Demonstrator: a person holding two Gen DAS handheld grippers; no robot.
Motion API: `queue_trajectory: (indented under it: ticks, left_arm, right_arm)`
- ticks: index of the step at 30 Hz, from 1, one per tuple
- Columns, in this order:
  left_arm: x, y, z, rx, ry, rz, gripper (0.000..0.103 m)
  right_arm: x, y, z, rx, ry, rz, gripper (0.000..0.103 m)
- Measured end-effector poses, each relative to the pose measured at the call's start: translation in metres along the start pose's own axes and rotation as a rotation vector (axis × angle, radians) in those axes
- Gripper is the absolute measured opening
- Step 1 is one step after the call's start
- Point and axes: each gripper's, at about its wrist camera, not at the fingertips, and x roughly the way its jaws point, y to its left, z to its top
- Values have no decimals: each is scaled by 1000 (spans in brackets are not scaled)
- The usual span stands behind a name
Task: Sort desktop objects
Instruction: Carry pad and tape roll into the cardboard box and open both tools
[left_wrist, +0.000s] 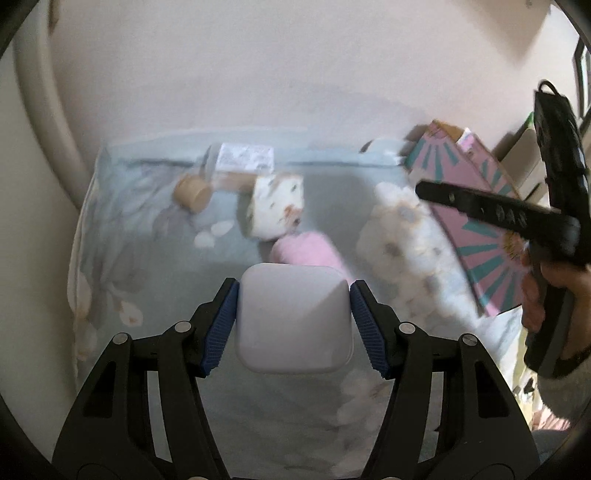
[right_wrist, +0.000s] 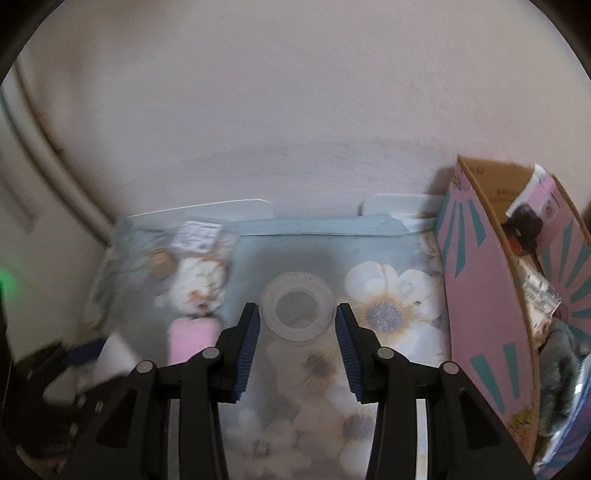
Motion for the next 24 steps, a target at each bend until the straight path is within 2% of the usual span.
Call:
queue_trajectory:
  ticks: [3, 8, 12, 17, 24]
  left_arm:
    - [-11, -14, 22, 6, -25, -42, 59]
    - [-24, -52, 62, 62, -54, -108, 59]
    - [-24, -90, 96, 98, -74, -173, 59]
    - [-9, -146, 138, 155, -77, -253, 59]
    - [21, -225, 171, 268, -40, -270, 59]
  right_arm:
    - [-7, 4, 5, -18, -10, 5, 39]
    - [-40, -31, 12, 36, -59, -14, 39]
    - [-59, -62, 12, 48, -67, -82, 39]
    - [-75, -102, 7, 104, -50, -132, 39]
    - [-72, -143, -4, 160, -3, -165, 39]
